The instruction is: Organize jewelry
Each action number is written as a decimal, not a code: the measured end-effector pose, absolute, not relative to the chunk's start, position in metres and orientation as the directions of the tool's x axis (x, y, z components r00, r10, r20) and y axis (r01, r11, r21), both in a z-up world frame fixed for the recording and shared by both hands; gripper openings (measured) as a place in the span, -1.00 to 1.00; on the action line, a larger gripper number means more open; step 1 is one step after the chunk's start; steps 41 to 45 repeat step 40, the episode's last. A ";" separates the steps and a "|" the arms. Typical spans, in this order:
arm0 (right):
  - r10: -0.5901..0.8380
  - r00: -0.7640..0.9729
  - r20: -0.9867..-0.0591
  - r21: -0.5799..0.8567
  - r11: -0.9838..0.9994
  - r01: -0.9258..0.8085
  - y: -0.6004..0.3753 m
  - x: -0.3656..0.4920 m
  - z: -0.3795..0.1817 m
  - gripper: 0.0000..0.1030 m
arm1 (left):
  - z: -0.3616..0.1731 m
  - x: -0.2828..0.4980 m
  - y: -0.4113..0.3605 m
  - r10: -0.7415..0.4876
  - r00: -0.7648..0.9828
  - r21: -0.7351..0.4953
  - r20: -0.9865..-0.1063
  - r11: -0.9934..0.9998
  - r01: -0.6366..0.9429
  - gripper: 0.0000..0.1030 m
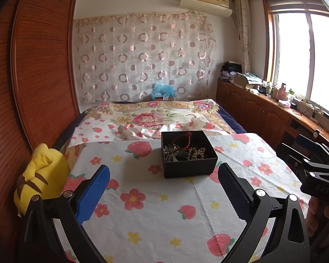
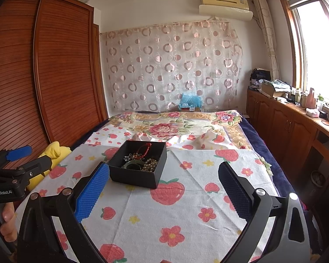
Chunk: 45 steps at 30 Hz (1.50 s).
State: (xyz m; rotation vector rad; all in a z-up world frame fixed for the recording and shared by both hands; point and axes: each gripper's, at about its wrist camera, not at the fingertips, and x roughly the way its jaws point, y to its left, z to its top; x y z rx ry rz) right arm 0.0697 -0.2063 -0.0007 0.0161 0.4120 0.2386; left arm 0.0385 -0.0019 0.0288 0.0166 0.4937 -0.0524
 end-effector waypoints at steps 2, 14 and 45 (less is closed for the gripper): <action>0.232 0.889 -0.394 0.063 0.972 -0.226 -0.206 0.070 0.000 0.95 | 0.028 0.039 -0.003 -0.047 0.879 0.004 -0.475 0.998 0.056 0.85; 0.233 0.888 -0.397 0.068 0.972 -0.225 -0.205 0.070 -0.003 0.95 | 0.029 0.039 -0.002 -0.049 0.879 0.001 -0.475 0.998 0.056 0.85; 0.234 0.887 -0.398 0.070 0.972 -0.225 -0.204 0.070 -0.005 0.95 | 0.028 0.038 -0.001 -0.048 0.879 -0.002 -0.475 0.999 0.054 0.85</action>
